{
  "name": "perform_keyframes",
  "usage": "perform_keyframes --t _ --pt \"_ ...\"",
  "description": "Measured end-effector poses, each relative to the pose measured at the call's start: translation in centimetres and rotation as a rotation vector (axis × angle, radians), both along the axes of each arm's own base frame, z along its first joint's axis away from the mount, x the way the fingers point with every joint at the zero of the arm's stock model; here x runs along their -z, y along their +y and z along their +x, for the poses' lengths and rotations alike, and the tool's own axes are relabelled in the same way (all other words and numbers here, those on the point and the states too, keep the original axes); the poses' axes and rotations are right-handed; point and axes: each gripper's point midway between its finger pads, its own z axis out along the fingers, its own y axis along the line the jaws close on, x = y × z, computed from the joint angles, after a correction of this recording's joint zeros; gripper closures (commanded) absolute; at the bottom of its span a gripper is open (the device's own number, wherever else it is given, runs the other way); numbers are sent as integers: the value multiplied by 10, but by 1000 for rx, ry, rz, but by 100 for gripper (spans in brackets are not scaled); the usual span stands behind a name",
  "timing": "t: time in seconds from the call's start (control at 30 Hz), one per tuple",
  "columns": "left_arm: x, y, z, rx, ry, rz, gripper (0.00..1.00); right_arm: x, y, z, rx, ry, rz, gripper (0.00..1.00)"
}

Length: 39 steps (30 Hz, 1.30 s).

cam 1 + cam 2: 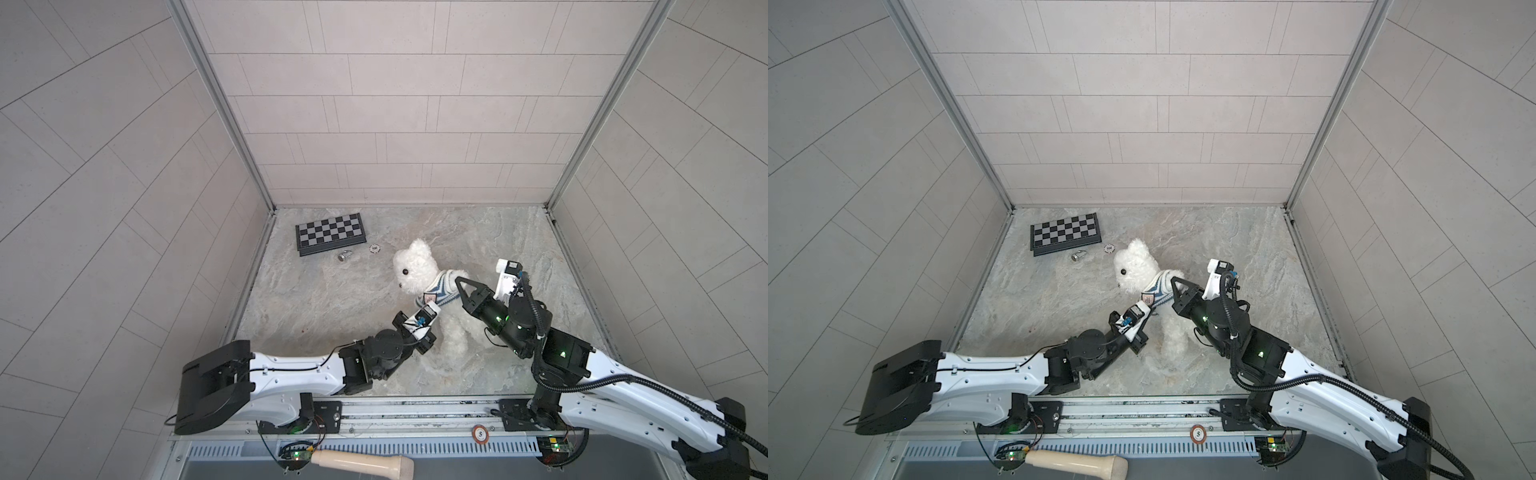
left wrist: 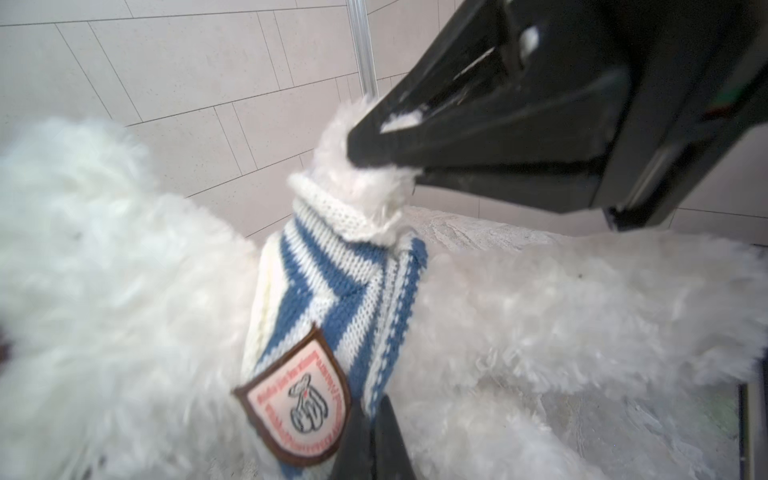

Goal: Dress the teddy bear

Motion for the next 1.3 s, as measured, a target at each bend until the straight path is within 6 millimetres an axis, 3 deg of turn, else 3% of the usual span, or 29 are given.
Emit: perform_keyframes --t 0.17,0.33,0.63,0.73,0.8,0.97,1.13,1.3 --pt "-1 24 -6 -12 9 -3 100 7 -4 5 -21 15 -30 100" --pt "1 39 -10 -16 13 9 100 15 10 7 -98 35 -71 100" --pt "18 22 -18 64 50 61 99 11 33 5 -196 11 -74 100" --pt "17 10 -25 131 73 46 73 5 36 3 -210 -10 -62 100" --pt "11 3 -33 186 92 11 61 -1 37 3 -214 -32 -47 100" --pt "-14 4 -52 286 133 -115 51 -21 37 -3 -242 -112 -12 100" --pt "-52 42 -61 282 123 -266 43 -36 38 -11 -280 -184 -17 100" --pt "-84 85 -61 212 104 -358 37 -36 43 -17 -333 -224 -63 100"
